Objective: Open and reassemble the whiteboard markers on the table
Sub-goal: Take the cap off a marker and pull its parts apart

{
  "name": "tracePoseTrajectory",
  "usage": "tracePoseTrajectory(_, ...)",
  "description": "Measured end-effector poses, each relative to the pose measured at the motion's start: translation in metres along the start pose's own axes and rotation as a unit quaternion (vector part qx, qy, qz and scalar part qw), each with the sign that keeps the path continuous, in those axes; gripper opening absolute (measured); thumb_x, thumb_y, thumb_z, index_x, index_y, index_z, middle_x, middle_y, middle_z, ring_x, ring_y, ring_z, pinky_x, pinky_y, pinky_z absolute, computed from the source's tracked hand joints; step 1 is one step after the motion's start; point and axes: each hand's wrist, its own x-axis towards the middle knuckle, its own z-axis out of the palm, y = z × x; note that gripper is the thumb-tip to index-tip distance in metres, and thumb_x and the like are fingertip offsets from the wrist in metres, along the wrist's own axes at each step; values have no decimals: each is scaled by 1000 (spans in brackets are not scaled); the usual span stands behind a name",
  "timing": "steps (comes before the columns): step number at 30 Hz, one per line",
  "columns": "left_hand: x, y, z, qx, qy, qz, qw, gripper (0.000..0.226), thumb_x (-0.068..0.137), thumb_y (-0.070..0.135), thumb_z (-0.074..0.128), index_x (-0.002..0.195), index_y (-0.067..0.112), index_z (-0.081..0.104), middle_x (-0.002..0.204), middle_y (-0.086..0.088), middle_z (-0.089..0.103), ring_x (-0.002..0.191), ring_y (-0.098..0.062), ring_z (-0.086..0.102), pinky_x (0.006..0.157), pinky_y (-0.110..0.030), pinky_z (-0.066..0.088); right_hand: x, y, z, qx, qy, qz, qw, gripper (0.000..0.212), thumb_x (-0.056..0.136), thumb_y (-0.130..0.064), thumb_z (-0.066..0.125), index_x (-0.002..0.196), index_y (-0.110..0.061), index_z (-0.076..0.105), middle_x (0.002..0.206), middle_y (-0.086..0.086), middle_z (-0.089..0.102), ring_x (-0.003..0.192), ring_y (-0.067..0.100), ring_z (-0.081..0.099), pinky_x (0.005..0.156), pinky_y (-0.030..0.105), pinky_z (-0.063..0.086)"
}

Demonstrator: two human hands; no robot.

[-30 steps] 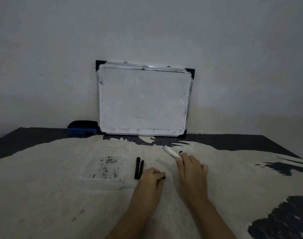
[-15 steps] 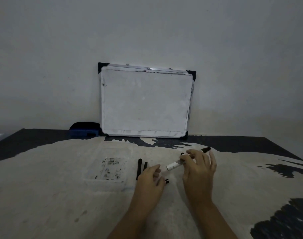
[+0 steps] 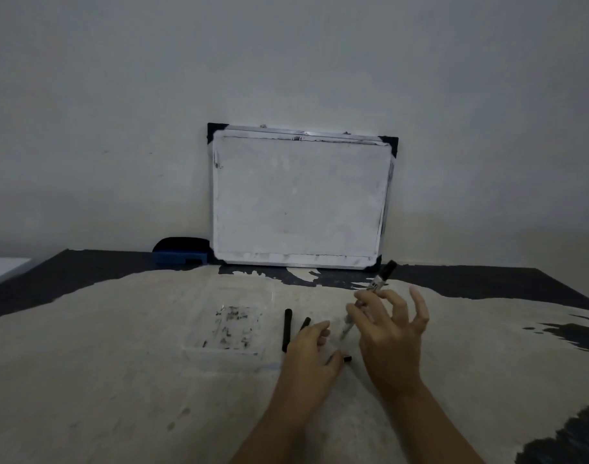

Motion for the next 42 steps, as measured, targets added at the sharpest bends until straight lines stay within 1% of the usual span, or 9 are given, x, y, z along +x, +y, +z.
tracePoseTrajectory(9,1,0,0,-5,2,-17,1000,48,86,17,60,131,17,44,123,0,55,107,-6,51,88,-15,44,2,1,-1,11,-1,23,1000,29,83,-11,49,70,-19,73,87,1,75,96,21,48,98,48,29)
tracePoseTrajectory(17,1,0,0,-2,7,-23,1000,41,89,16,55,129,14,47,125,-5,57,105,-8,54,84,-9,42,-4,4,5,30,-32,19,999,31,77,-10,48,71,-23,76,83,-1,72,93,19,47,95,45,31)
tracePoseTrajectory(23,2,3,-2,-6,-9,-52,999,43,90,12,50,133,10,42,145,-8,41,131,-18,42,109,-34,39,-5,4,7,58,-32,21,998,30,75,-9,49,71,-23,75,85,1,72,93,20,48,93,44,31)
tracePoseTrajectory(28,2,4,-3,-8,-11,-55,998,44,91,12,49,134,9,40,151,-5,30,132,-18,40,109,-31,38,-5,4,7,78,-28,14,996,30,77,-10,48,71,-20,76,86,3,73,91,20,47,88,41,32)
tracePoseTrajectory(32,2,3,-3,-15,3,-50,999,39,92,8,46,131,11,45,146,-6,39,130,-15,41,105,-21,34,-7,5,9,100,-59,24,993,27,73,-5,53,73,-19,77,86,4,72,89,19,46,82,36,33)
tracePoseTrajectory(35,3,2,-4,-8,22,-44,999,34,93,12,44,126,14,51,135,-4,53,122,-11,48,103,-21,37,-9,9,8,127,-59,98,985,20,72,0,68,78,-17,77,87,5,71,84,20,50,76,32,35)
tracePoseTrajectory(37,3,2,-5,-14,32,-45,998,31,95,14,43,124,14,54,130,-3,57,118,-10,50,99,-18,38,-10,12,6,138,-46,119,982,21,73,0,63,78,-15,77,87,7,71,83,20,48,73,33,38)
tracePoseTrajectory(39,3,2,-5,-17,38,-52,998,31,95,15,42,123,15,54,128,-2,58,116,-9,51,96,-16,38,-9,13,4,143,-37,111,983,23,77,-4,56,78,-12,77,87,10,71,83,21,50,70,35,44)
tracePoseTrajectory(42,3,2,-4,-20,40,-57,997,31,95,15,42,124,15,53,129,-3,58,118,-10,51,96,-16,38,-7,7,3,141,-69,34,987,15,64,1,74,74,-9,77,85,11,71,76,28,62,65,34,49)
